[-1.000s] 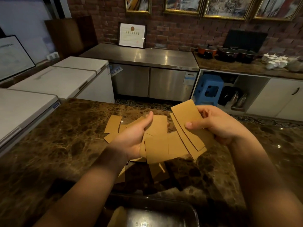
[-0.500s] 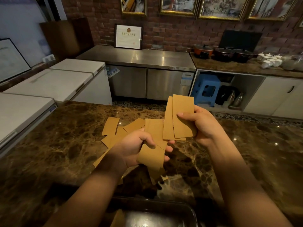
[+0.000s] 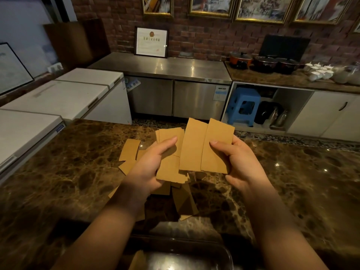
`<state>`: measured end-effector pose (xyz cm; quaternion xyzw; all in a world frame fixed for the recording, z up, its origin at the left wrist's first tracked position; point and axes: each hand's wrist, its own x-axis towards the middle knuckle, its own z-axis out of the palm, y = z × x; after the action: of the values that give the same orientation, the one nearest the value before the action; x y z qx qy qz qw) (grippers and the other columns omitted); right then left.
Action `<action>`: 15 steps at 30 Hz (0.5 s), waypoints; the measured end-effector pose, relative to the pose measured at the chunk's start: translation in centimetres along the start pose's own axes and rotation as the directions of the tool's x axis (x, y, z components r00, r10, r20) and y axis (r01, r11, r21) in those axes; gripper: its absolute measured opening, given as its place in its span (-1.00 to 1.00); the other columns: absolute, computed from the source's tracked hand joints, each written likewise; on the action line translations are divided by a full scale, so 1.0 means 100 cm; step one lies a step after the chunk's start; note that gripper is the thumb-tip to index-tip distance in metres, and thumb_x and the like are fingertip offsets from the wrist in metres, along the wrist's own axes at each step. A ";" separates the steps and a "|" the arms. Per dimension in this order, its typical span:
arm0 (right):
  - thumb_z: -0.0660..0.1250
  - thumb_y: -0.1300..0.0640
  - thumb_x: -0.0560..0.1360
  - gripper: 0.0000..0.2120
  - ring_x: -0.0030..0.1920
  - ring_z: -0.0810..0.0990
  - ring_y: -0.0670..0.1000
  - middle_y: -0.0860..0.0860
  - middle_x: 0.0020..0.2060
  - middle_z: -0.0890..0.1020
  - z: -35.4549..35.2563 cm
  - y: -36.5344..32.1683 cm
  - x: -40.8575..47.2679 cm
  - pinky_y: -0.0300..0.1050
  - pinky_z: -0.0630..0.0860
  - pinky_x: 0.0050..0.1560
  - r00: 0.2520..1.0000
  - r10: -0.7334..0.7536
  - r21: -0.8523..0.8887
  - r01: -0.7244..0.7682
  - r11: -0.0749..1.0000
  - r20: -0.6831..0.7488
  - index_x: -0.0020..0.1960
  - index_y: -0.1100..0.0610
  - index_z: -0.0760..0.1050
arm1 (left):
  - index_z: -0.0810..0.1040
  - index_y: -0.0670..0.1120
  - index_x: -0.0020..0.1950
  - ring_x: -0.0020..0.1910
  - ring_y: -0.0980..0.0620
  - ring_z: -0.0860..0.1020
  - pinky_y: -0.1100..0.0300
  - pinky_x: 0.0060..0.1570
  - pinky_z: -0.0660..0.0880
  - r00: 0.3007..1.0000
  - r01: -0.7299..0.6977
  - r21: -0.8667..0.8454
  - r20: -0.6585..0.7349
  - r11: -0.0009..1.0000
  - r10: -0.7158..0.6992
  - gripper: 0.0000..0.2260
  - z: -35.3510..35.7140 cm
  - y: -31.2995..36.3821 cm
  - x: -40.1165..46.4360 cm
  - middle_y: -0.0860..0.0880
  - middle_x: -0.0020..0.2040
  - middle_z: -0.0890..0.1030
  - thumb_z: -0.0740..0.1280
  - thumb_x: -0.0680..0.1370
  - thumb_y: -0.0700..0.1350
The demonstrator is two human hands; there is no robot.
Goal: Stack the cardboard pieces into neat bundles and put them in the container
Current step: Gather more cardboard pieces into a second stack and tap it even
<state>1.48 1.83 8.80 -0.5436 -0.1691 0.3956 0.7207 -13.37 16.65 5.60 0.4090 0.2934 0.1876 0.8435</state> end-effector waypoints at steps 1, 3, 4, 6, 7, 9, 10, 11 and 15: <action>0.40 0.28 0.52 -0.76 -0.11 0.76 0.03 0.02 -0.09 0.77 0.000 0.001 0.000 -0.08 0.68 -0.30 1.000 -0.011 -0.011 0.011 1.000 -0.018 0.15 0.08 0.58 | 0.61 0.13 0.25 0.16 -0.30 0.63 -0.36 0.15 0.53 1.000 -0.030 0.003 -0.002 1.000 0.030 -0.45 0.000 -0.002 0.001 -0.17 0.26 0.64 0.60 0.28 0.06; 0.39 0.30 0.53 -0.76 -0.04 0.75 0.06 0.02 -0.07 0.77 0.000 0.003 0.000 0.04 0.71 -0.16 0.997 -0.052 -0.045 0.049 0.998 -0.060 0.15 0.07 0.58 | 0.61 0.19 0.21 0.08 -0.23 0.68 -0.25 -0.02 0.63 0.995 -0.103 -0.001 -0.009 0.995 0.103 -0.65 0.003 -0.004 0.000 -0.15 0.17 0.70 0.51 0.43 0.02; 0.39 0.29 0.53 -0.76 -0.01 0.74 0.08 0.02 -0.04 0.76 0.000 0.003 0.000 0.10 0.70 -0.06 0.994 -0.078 -0.078 0.072 0.994 -0.074 0.14 0.05 0.57 | 0.56 0.22 0.23 0.05 -0.18 0.70 -0.17 -0.10 0.65 0.990 -0.138 0.011 -0.007 0.990 0.138 -0.70 0.004 -0.005 0.000 -0.13 0.12 0.72 0.44 0.52 0.00; 0.41 0.26 0.53 -0.76 0.04 0.72 0.08 0.00 0.01 0.75 0.002 0.003 0.001 0.18 0.65 0.07 0.990 -0.126 -0.169 0.112 0.979 -0.071 0.12 -0.01 0.57 | 0.47 0.27 0.30 0.02 -0.10 0.72 -0.07 -0.17 0.67 0.981 -0.196 0.056 0.011 0.979 0.196 -0.72 0.006 -0.006 0.000 -0.09 0.06 0.74 0.31 0.63 -0.03; 0.41 0.25 0.53 -0.76 0.04 0.71 0.06 -0.02 0.01 0.74 0.003 0.003 0.000 0.19 0.64 0.09 0.988 -0.145 -0.203 0.130 0.971 -0.061 0.10 -0.04 0.57 | 0.45 0.29 0.31 0.02 -0.07 0.72 -0.06 -0.16 0.67 0.976 -0.219 0.084 0.013 0.972 0.219 -0.71 0.008 -0.006 0.001 -0.07 0.05 0.74 0.28 0.65 -0.04; 0.42 0.24 0.53 -0.75 0.00 0.72 0.00 -0.07 -0.03 0.73 0.006 0.005 0.000 0.13 0.65 0.06 0.985 -0.165 -0.234 0.150 0.961 -0.044 0.06 -0.09 0.56 | 0.45 0.33 0.30 0.03 -0.02 0.71 -0.04 -0.09 0.65 0.967 -0.254 0.149 0.010 0.956 0.256 -0.69 0.011 -0.009 0.002 0.01 0.04 0.75 0.27 0.66 -0.06; 0.42 0.23 0.53 -0.75 -0.02 0.72 -0.03 -0.07 -0.04 0.73 0.008 0.007 0.000 0.08 0.66 0.02 0.985 -0.168 -0.244 0.155 0.957 -0.033 0.06 -0.10 0.56 | 0.46 0.34 0.27 0.02 0.02 0.71 0.02 -0.09 0.65 0.963 -0.267 0.181 0.010 0.947 0.269 -0.69 0.014 -0.011 0.002 0.06 0.03 0.74 0.27 0.66 -0.08; 0.42 0.22 0.53 -0.76 -0.05 0.73 -0.05 -0.08 -0.06 0.74 0.011 0.010 -0.001 0.01 0.67 -0.03 0.985 -0.171 -0.258 0.161 0.953 -0.018 0.07 -0.10 0.56 | 0.46 0.34 0.26 0.00 0.06 0.71 0.09 -0.13 0.66 0.960 -0.274 0.211 0.007 0.938 0.279 -0.70 0.016 -0.014 0.003 0.09 0.02 0.74 0.27 0.66 -0.08; 0.38 0.19 0.57 -0.82 -0.08 0.74 -0.07 -0.10 -0.09 0.75 0.023 0.020 -0.002 -0.10 0.67 -0.13 0.992 -0.125 -0.238 0.124 0.963 0.011 0.11 -0.04 0.57 | 0.43 0.24 0.30 -0.13 0.18 0.71 0.28 -0.33 0.61 0.980 -0.190 0.257 -0.007 0.948 0.198 -0.77 0.026 -0.022 0.005 0.13 -0.09 0.74 0.17 0.65 0.17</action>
<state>-0.94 3.38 7.80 -0.6152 -0.2479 0.3253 0.6740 -11.09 14.11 4.92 0.5376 0.2872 0.2369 0.7565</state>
